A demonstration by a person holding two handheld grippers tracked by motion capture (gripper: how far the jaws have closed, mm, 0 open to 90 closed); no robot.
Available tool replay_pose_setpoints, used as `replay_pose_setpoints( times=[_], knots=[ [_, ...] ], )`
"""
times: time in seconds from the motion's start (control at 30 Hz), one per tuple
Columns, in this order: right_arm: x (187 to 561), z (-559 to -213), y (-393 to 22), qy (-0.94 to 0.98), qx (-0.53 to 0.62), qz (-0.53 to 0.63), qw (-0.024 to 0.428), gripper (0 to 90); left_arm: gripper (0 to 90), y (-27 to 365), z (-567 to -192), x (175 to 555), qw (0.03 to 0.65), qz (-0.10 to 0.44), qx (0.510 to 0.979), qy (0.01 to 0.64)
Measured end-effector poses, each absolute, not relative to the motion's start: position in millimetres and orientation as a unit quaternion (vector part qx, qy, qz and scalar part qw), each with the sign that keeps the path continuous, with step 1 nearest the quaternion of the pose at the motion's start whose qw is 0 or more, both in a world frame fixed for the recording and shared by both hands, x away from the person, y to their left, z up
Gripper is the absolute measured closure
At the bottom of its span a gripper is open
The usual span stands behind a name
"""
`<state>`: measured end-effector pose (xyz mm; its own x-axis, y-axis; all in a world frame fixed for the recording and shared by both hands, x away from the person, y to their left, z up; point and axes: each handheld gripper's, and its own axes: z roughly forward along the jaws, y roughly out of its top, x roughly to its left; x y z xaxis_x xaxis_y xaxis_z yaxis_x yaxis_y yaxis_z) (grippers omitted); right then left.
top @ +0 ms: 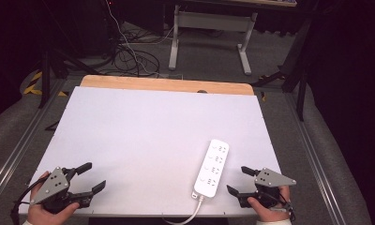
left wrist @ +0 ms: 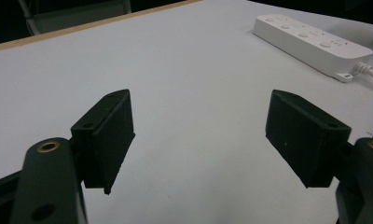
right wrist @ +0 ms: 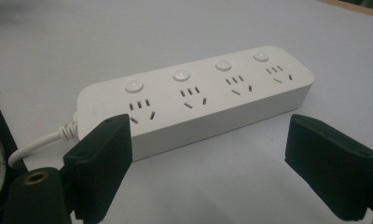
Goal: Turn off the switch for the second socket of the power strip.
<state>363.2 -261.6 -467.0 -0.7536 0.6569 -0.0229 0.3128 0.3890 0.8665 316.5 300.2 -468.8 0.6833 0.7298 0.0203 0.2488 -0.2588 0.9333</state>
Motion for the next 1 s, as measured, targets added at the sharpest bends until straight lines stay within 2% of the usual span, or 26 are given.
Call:
replay_pose_setpoints(
  times=[0.23,0.5,0.63,1.0],
  knots=[
    [364,-467,-261,0.813,0.296,0.466,0.185,15.7,23.5,301,-467,314,0.519,0.234,0.753,0.331],
    [362,-466,-260,0.815,0.295,0.462,0.187,17.0,22.6,299,-465,312,0.503,0.258,0.760,0.321],
    [363,-465,-260,0.817,0.292,0.460,0.188,17.1,25.0,300,-462,311,0.500,0.230,0.767,0.331],
    [368,-451,-251,0.821,0.289,0.459,0.178,24.6,25.4,299,-462,311,0.496,0.237,0.767,0.331]
  ],
)
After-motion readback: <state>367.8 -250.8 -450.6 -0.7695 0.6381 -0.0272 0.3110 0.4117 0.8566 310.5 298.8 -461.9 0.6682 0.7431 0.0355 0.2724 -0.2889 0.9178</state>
